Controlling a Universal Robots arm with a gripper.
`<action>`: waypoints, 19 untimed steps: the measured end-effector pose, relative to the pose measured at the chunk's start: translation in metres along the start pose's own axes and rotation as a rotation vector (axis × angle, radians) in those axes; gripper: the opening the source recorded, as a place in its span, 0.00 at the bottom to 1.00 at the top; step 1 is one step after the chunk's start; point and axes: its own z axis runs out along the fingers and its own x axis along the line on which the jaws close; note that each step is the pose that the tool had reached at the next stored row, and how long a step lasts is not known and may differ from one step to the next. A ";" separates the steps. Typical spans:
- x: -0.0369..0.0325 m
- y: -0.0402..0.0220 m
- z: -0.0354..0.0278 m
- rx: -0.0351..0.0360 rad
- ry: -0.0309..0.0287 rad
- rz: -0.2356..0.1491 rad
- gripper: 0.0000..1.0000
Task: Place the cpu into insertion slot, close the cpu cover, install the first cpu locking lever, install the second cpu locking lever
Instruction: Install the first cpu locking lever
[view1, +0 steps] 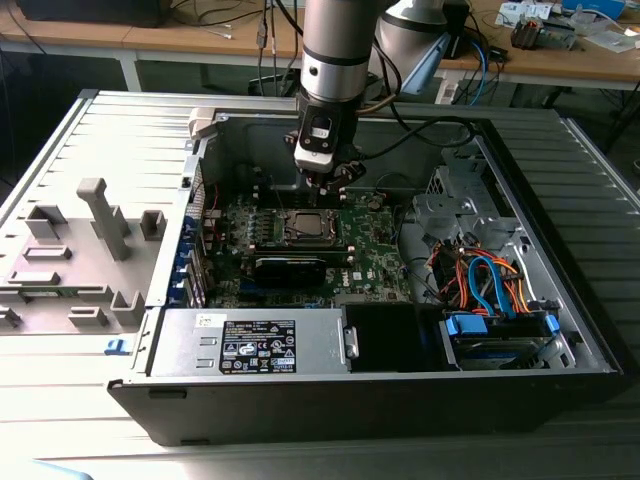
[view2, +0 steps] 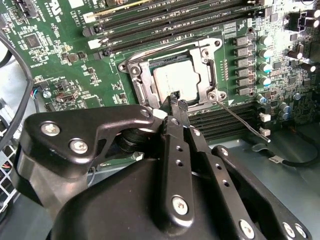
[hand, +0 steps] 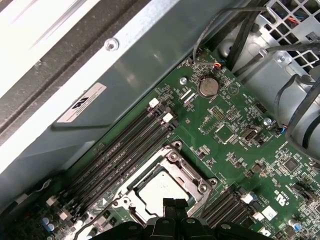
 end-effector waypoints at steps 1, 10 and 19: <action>0.0000 0.0000 0.0000 0.0000 -0.0001 -0.002 0.11; 0.0000 0.0000 0.0000 0.0003 -0.0009 -0.029 0.11; 0.0000 0.0000 0.0000 0.0004 -0.0016 -0.053 0.11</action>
